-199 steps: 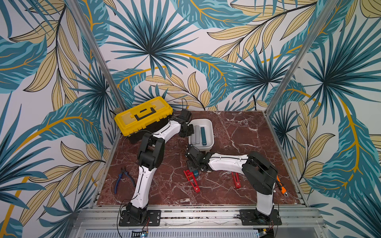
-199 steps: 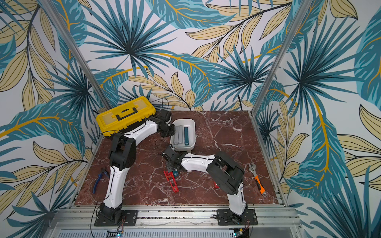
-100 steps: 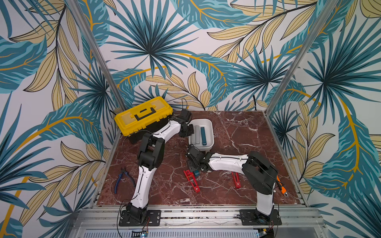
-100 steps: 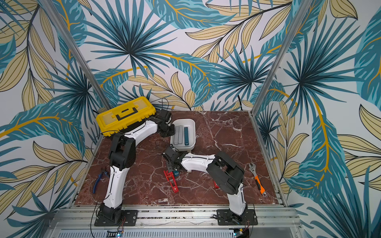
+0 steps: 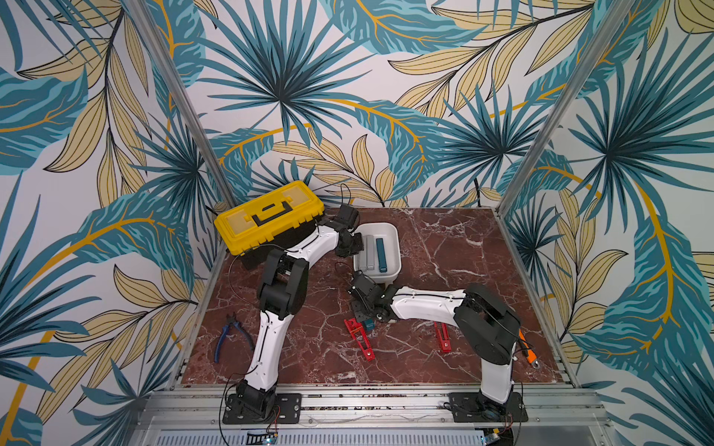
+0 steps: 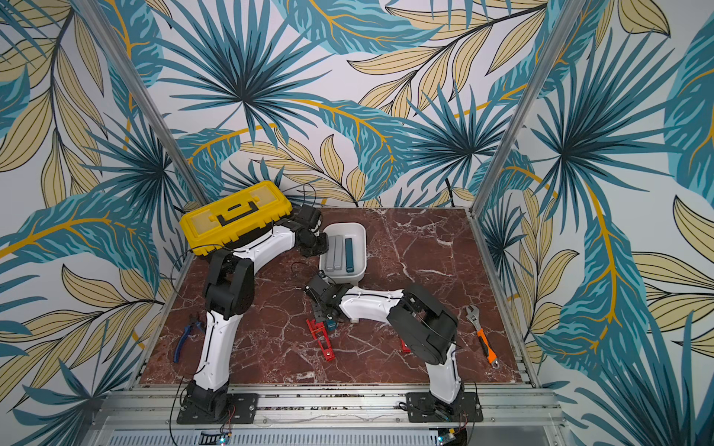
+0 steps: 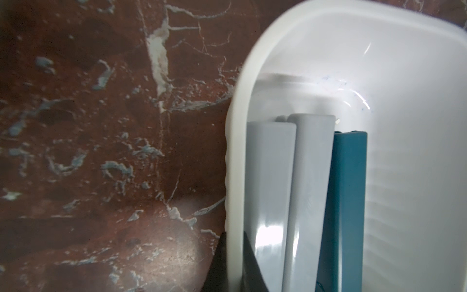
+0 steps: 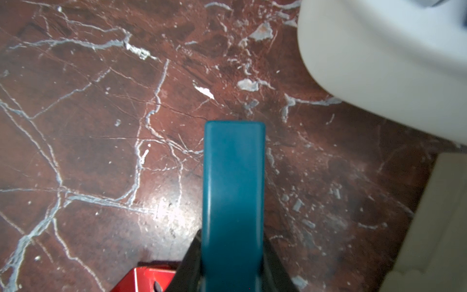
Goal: Put the pruning pliers into the storage box
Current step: Pick up the pruning pliers from the center of the board.
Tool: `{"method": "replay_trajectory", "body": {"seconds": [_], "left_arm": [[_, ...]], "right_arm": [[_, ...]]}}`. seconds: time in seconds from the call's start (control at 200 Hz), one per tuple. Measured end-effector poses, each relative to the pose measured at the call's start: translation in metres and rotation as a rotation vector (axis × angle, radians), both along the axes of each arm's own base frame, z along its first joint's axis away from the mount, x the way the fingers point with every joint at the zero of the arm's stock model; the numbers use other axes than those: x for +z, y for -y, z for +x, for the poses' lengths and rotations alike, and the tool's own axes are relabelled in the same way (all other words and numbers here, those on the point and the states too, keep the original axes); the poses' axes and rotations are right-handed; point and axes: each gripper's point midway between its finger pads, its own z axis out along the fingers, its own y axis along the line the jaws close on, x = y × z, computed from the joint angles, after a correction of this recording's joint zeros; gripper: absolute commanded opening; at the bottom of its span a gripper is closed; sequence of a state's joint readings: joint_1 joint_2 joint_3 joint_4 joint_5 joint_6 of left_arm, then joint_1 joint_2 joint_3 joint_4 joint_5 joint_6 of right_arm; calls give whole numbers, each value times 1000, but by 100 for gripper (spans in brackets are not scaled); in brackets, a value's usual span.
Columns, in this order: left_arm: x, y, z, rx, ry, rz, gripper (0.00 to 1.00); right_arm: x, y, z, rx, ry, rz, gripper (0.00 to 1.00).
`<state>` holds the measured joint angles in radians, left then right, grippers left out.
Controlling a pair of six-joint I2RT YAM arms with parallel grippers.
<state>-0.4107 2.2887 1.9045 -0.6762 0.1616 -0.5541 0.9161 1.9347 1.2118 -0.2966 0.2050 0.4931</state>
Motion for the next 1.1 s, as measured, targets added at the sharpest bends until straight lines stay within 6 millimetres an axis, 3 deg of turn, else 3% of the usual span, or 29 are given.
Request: {"method": "replay_trajectory", "body": {"seconds": [1.102], "left_arm": [[0,0,0,-1,0,-1,0]], "right_arm": [[68,8,-4,-16,67,77,24]]}}
